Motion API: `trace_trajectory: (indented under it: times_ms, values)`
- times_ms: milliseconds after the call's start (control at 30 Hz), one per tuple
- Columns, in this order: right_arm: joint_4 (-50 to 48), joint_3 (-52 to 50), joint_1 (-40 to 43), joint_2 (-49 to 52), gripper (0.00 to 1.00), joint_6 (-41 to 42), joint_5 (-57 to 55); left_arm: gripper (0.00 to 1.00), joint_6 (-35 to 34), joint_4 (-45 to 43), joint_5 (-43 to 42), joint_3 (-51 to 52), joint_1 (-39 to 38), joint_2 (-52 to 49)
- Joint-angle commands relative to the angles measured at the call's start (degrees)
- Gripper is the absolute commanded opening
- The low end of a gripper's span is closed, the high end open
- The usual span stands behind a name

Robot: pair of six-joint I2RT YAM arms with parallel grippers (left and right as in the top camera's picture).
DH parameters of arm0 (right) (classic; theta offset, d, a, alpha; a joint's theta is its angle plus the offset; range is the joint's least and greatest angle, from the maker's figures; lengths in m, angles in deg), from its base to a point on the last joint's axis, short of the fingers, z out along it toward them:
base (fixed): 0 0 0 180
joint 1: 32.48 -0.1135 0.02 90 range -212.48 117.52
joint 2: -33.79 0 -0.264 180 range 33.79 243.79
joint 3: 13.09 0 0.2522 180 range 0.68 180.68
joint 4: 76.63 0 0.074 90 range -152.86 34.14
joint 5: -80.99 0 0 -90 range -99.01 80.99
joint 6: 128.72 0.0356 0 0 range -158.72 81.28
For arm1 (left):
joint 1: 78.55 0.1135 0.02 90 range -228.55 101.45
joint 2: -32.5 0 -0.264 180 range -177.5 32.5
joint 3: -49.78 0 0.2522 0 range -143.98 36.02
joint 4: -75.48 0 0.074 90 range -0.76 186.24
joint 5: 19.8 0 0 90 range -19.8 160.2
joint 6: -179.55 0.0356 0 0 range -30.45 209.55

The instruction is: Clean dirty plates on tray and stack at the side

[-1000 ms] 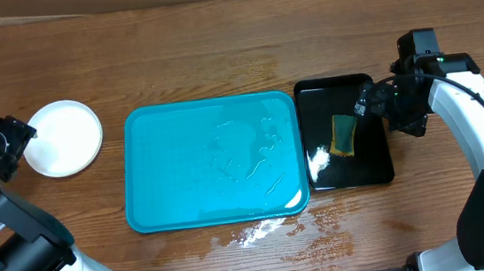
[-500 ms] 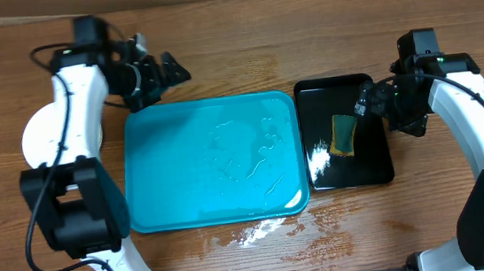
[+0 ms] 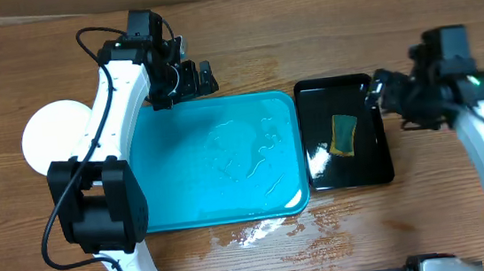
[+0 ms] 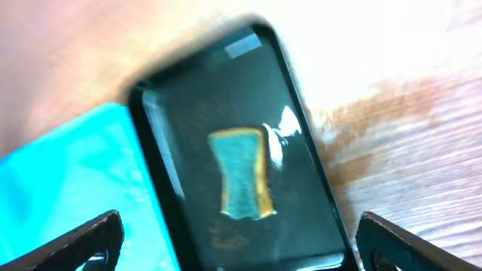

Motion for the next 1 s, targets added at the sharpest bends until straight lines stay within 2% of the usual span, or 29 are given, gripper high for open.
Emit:
trace_trajectory:
  times_ms: [0,367,500,733,900,967]
  values:
    - [-0.11,0.68,0.11,-11.06,1.00,0.20,0.28,1.00,1.31,0.00,0.57,0.20,-0.37,0.87]
    - [0.00,0.66,0.11,-37.16,1.00,0.20,0.26,1.00,1.29,0.00,0.57,0.20,-0.37,0.87]
    - [0.66,0.59,0.11,-45.11,1.00,-0.44,-7.10,1.00,1.31,-0.02,0.57,0.20,-0.37,0.87]
    - [2.01,-2.16,0.11,-56.48,1.00,-3.48,-8.74,1.00,1.31,0.00,0.57,0.17,-0.37,0.87]
    - [-7.78,-11.61,0.11,-66.40,1.00,-8.35,-8.74,1.00,1.31,0.00,0.57,0.20,-0.37,0.87]
    - [-14.62,-17.86,0.11,-70.49,1.00,-8.85,-8.68,1.00,1.31,0.00,0.57,0.20,-0.37,0.87]
